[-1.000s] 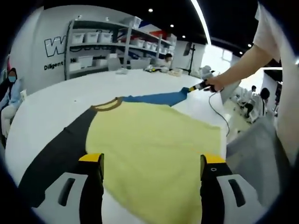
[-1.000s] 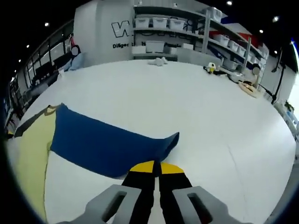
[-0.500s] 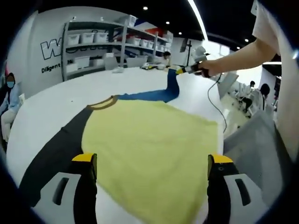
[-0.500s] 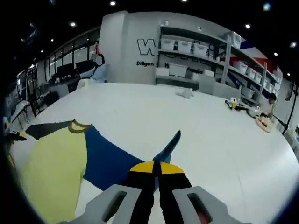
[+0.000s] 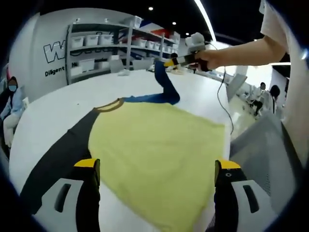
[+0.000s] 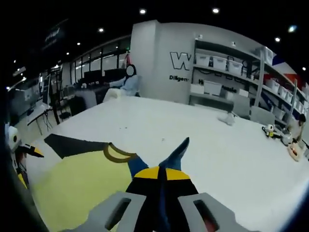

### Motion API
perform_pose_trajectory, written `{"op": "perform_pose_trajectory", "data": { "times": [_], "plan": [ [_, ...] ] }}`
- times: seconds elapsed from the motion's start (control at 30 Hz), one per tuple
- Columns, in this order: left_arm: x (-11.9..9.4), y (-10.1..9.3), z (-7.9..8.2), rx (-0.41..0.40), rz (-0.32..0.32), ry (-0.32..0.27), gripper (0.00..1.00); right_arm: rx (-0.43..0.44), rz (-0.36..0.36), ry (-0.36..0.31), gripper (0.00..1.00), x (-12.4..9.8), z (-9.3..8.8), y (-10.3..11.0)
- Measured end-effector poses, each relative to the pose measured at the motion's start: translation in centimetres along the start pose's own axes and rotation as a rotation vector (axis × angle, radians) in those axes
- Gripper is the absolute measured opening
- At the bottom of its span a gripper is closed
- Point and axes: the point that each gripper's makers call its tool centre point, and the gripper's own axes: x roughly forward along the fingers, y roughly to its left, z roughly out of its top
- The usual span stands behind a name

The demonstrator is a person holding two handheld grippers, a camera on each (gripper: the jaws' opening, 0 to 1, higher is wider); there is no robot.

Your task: Fold the garment on the visible template until the final outline fits inside the template.

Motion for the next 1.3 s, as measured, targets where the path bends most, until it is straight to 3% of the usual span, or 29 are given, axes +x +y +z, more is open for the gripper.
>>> {"op": "perform_pose_trajectory", "data": {
  "times": [0.13,0.37,0.63,0.93,1.3],
  "plan": [
    [-0.1,0.0,-0.1,-0.005,0.002,-0.002,0.99,0.008,0.062,-0.031,0.00,1.9,1.4,3.9],
    [-0.4,0.2,0.0,-0.009,0.009,-0.008,0.99,0.005,0.155,-0.027,0.00,4.7,1.5,10.2],
    [-0.9,0.4,-0.4,-0.017,0.022,-0.004,0.99,-0.071,0.262,0.025,0.00,7.1,0.2,16.0],
    [-1.2,0.3,-0.9,-0.031,0.032,0.005,0.99,-0.142,0.311,0.091,0.00,8.9,-2.8,20.1],
    [-1.5,0.3,-1.1,-0.045,0.047,-0.001,0.99,-0.213,0.356,0.152,0.00,10.0,-5.3,23.0]
  ]
}}
